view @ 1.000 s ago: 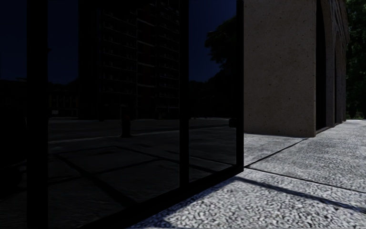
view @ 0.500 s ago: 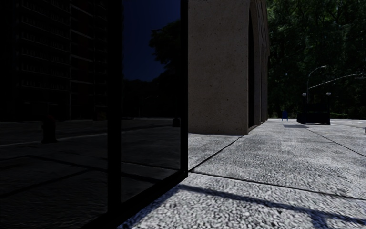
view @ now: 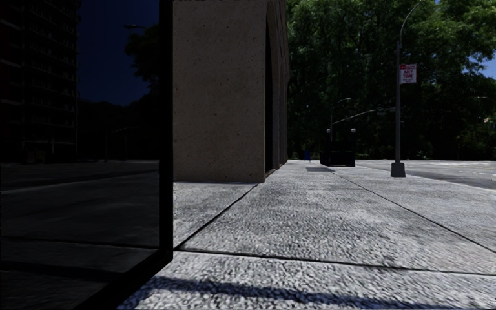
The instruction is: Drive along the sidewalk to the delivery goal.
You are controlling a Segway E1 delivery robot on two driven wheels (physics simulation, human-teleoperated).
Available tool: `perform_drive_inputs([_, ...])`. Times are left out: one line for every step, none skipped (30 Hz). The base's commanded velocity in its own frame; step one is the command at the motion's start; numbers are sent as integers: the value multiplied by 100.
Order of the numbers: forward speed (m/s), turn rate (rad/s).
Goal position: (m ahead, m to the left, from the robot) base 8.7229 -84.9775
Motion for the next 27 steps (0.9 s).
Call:
perform_drive_inputs([78,0])
perform_drive_inputs([78,0])
perform_drive_inputs([78,0])
perform_drive_inputs([78,0])
perform_drive_inputs([78,0])
perform_drive_inputs([78,0])
perform_drive_inputs([78,0])
perform_drive_inputs([78,0])
perform_drive_inputs([78,0])
perform_drive_inputs([78,0])
perform_drive_inputs([78,0])
perform_drive_inputs([78,0])
perform_drive_inputs([78,0])
perform_drive_inputs([78,0])
perform_drive_inputs([78,0])
perform_drive_inputs([78,0])
perform_drive_inputs([78,0])
perform_drive_inputs([78,0])
perform_drive_inputs([78,-16])
perform_drive_inputs([78,-32])
perform_drive_inputs([78,-37])
perform_drive_inputs([78,-37])
perform_drive_inputs([78,-39])
perform_drive_inputs([78,-39])
perform_drive_inputs([78,-39])
perform_drive_inputs([78,-39])
perform_drive_inputs([79,-39])
